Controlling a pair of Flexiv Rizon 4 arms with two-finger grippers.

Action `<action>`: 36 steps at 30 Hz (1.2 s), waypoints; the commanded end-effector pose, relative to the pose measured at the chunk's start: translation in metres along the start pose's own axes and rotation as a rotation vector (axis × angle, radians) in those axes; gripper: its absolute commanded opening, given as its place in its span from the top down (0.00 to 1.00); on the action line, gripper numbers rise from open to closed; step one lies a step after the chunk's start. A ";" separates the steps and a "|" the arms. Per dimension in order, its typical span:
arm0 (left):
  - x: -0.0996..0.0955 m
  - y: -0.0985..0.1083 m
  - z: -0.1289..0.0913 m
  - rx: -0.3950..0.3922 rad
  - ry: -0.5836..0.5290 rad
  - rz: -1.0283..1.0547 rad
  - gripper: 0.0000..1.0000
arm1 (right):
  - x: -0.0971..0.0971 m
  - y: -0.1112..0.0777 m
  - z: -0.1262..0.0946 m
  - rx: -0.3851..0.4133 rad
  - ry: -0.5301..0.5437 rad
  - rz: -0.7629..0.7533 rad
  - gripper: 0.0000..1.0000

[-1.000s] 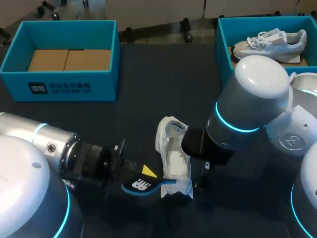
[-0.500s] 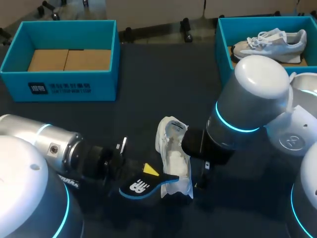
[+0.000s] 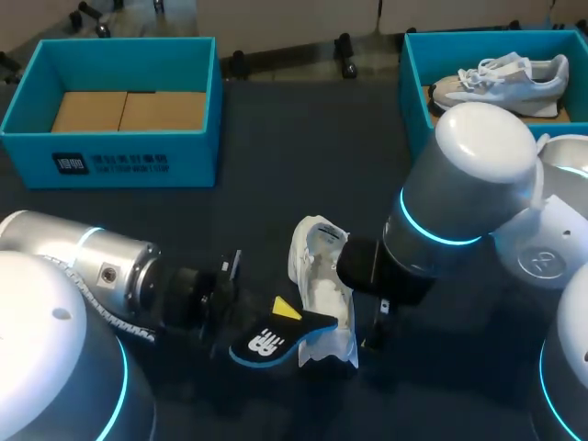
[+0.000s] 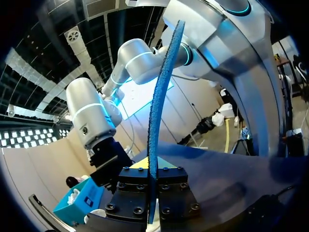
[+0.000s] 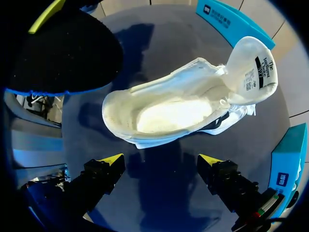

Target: Take the shoe out of the shoebox, open the shoe tongue, remove and reinsert the insole, then place the shoe into the shoebox

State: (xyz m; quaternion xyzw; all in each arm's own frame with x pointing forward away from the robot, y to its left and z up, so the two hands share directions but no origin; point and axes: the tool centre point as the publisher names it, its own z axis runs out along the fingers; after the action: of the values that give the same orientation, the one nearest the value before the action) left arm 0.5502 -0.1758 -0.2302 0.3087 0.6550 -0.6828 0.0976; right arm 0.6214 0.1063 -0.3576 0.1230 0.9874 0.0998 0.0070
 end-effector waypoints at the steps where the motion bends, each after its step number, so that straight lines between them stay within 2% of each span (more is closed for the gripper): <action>1: 0.001 0.005 0.002 0.011 -0.001 0.011 1.00 | 0.001 0.000 0.002 -0.001 -0.001 0.001 0.00; 15: -0.001 0.010 0.006 0.011 -0.038 0.055 1.00 | 0.001 0.000 0.002 -0.001 -0.001 0.001 0.00; 25: -0.003 0.014 0.004 0.013 -0.064 0.047 1.00 | -0.007 -0.008 -0.008 -0.018 -0.007 -0.056 0.00; 36: -0.001 0.013 0.005 0.018 -0.095 0.039 1.00 | -0.012 -0.011 -0.005 -0.022 0.004 -0.089 0.00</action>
State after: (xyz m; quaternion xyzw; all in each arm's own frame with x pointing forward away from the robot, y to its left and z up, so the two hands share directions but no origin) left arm 0.5606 -0.1822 -0.2402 0.2926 0.6373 -0.7001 0.1346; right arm 0.6308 0.0957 -0.3524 0.0794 0.9911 0.1061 0.0108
